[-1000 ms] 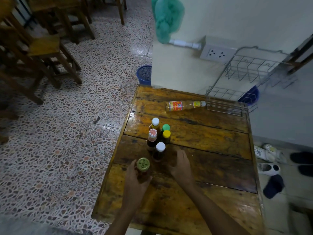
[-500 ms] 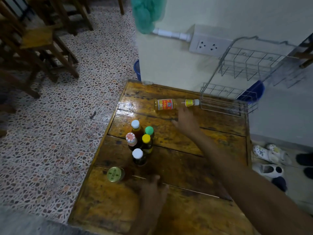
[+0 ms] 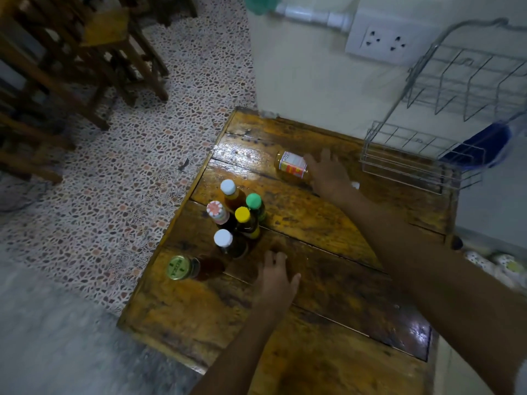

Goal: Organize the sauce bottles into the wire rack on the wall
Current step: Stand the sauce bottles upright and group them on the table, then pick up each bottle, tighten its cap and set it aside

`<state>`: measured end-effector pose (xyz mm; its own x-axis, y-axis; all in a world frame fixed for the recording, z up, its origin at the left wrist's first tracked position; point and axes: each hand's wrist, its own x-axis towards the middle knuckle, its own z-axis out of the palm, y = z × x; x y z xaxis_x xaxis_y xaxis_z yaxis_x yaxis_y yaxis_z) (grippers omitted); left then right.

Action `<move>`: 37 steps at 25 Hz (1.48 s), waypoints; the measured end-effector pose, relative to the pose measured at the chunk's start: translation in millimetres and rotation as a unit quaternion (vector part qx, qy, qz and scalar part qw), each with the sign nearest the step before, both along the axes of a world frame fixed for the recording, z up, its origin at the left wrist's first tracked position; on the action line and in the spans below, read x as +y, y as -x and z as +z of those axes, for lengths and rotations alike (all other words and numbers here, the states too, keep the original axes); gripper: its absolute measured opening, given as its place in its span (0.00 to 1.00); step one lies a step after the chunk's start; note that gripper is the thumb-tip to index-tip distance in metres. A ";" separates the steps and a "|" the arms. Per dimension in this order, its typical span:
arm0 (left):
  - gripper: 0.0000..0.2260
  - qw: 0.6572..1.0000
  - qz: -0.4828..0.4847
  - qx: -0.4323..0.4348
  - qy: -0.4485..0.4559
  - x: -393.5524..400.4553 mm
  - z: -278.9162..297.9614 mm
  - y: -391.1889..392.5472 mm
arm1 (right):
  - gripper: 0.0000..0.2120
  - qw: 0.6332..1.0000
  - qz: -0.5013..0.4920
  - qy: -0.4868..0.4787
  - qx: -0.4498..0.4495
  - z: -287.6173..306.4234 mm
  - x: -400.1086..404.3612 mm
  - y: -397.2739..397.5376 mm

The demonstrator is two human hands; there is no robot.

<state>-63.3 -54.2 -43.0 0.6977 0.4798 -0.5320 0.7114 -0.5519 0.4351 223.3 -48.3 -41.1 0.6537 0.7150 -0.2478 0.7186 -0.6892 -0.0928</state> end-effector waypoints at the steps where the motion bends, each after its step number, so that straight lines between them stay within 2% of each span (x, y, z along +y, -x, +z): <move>1: 0.24 1.000 -0.002 0.000 0.000 -0.4 1.0 0.5 | 0.36 1.000 -0.012 -0.005 0.009 0.6 -6.2 8.9; 3: 0.24 1.000 -0.003 -0.011 0.003 -1.5 3.1 3.3 | 0.37 0.996 -0.040 -0.020 0.072 -0.6 -23.5 27.3; 4: 0.24 1.000 -0.004 -0.024 0.008 -2.1 5.2 5.9 | 0.38 0.987 -0.070 -0.041 0.137 2.9 -34.3 37.1; 6: 0.25 0.998 -0.008 -0.047 0.028 -1.8 8.4 12.1 | 0.37 0.930 -0.158 -0.121 0.309 13.9 -58.3 59.5; 9: 0.27 0.995 -0.027 -0.077 0.064 1.4 11.9 24.3 | 0.21 0.766 -0.297 -0.248 0.514 45.6 -89.0 110.7; 11: 0.31 0.992 -0.029 -0.095 0.082 3.7 15.2 34.6 | 0.13 0.660 -0.372 -0.277 0.591 65.5 -104.1 144.3; 14: 0.37 0.987 -0.025 -0.129 0.094 7.7 25.5 49.6 | 0.13 0.502 -0.453 -0.306 0.670 81.3 -121.1 186.8; 15: 0.38 0.984 -0.031 -0.150 0.088 9.8 26.2 54.6 | 0.13 0.467 -0.465 -0.305 0.688 82.5 -122.6 199.8; 16: 0.38 0.981 -0.036 -0.172 0.080 12.3 27.5 60.3 | 0.14 0.450 -0.469 -0.297 0.700 81.9 -122.4 212.4; 18: 0.37 0.975 -0.034 -0.206 0.073 19.6 23.1 75.0 | 0.14 0.458 -0.468 -0.267 0.707 79.6 -113.8 237.4; 22: 0.28 0.960 -0.008 -0.257 0.111 34.2 14.6 112.0 | 0.23 0.499 -0.472 -0.212 0.695 72.5 -86.1 276.2; 27: 0.27 0.955 -0.031 -0.243 0.168 50.3 13.3 130.2 | 0.28 0.524 -0.479 -0.212 0.672 79.3 -71.5 302.2; 29: 0.24 0.952 -0.035 -0.241 0.185 55.4 13.3 130.5 | 0.27 0.547 -0.475 -0.232 0.649 84.2 -68.7 309.1; 31: 0.22 0.948 -0.046 -0.248 0.197 58.7 10.1 128.9 | 0.23 0.597 -0.458 -0.235 0.615 95.0 -67.9 313.8; 32: 0.22 0.946 -0.049 -0.253 0.197 59.3 9.8 128.0 | 0.21 0.643 -0.441 -0.224 0.585 102.0 -68.6 316.2; 33: 0.22 0.943 -0.052 -0.264 0.194 59.6 6.8 127.0 | 0.18 0.706 -0.417 -0.213 0.531 108.4 -70.1 318.7; 35: 0.23 0.933 -0.046 -0.290 0.207 60.2 2.0 123.3 | 0.17 0.834 -0.350 -0.237 0.356 118.7 -76.0 325.2; 36: 0.25 0.932 -0.046 -0.300 0.199 60.1 -0.8 119.6 | 0.18 0.867 -0.315 -0.284 0.264 124.3 -79.5 329.2; 37: 0.26 0.929 -0.045 -0.311 0.198 58.8 0.4 115.2 | 0.18 0.880 -0.275 -0.330 0.201 131.6 -82.3 333.3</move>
<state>-178.6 4.6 -42.6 0.9569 0.2569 -0.1355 0.2137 -0.3069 0.9274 -110.0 -130.6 90.5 0.9004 0.3931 -0.1867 0.1111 -0.6224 -0.7748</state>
